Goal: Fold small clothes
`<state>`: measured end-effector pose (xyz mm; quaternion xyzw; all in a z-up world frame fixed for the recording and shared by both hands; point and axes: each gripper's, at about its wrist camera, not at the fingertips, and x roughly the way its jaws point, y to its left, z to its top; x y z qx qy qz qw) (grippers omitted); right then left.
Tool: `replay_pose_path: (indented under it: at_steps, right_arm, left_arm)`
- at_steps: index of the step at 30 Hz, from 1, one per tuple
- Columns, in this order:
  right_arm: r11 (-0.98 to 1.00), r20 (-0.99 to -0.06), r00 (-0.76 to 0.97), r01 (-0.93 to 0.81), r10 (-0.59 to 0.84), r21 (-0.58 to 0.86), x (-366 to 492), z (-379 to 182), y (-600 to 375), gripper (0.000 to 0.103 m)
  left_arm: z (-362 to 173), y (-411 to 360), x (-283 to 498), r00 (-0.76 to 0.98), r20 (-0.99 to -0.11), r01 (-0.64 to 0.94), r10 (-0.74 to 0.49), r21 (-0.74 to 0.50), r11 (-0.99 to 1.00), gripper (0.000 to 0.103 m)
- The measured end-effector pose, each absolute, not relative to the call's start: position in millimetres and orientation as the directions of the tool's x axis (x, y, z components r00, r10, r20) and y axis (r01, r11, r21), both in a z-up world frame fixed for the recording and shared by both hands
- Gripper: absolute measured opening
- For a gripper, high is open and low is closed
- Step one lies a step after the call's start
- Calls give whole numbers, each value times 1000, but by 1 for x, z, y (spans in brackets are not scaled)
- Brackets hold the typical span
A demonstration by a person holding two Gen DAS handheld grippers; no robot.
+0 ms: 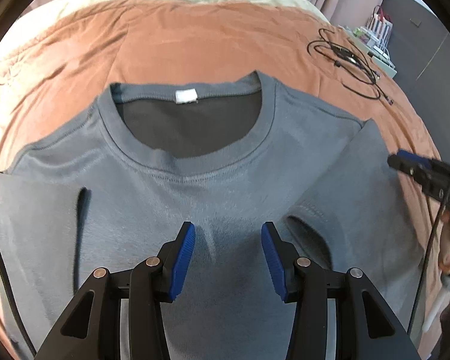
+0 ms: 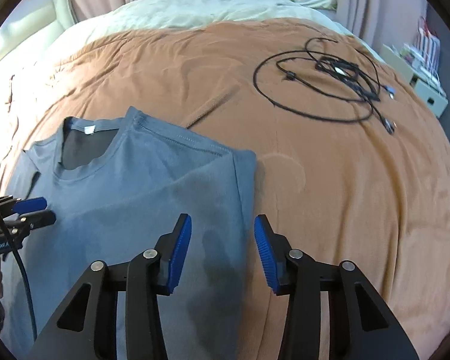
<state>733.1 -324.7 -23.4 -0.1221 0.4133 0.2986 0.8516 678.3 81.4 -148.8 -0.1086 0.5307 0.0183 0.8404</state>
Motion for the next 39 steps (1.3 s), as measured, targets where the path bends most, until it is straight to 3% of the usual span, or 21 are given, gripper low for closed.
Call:
replay_pose_path:
  at_steps: [5,19,21,23,26,30,39]
  right_arm:
    - [782,-775,501,-624,386,-14,749,-29,-309,34]
    - [769,-798,500,-635,337,-73,776,-49,-283,34]
    - [778,-803,497,-625,330,-67,781,-50,-282,25]
    - [782,-805,487,-622,337,-49,785,-50,-283,10]
    - [767,-799,493,-639,345,-63,783,-47,-282,5]
    - [774,-786,512,-629,346,-69,780,-43,-290,4]
    - [870,-801,495,-489,336,63,798,-50,-325,5]
  left_arm:
    - [-159,78,676,459,-886,-120,-64,-134,984,49]
    - [-164,81,674,486,-870,-106,-83,-152,983,49]
    - [-164,81,674,486,-870,-103,-85,-153,983,49]
    - [-163,82,674,488,-869,-101,-86,-154,983,49]
    - [-163,80,673,489,-869,-99,-75,-141,985,49]
    - [-162,80,674,483,-872,-109,-75,-145,983,49]
    - [-153,84,678,477,-873,-140,-96,-183,973,49]
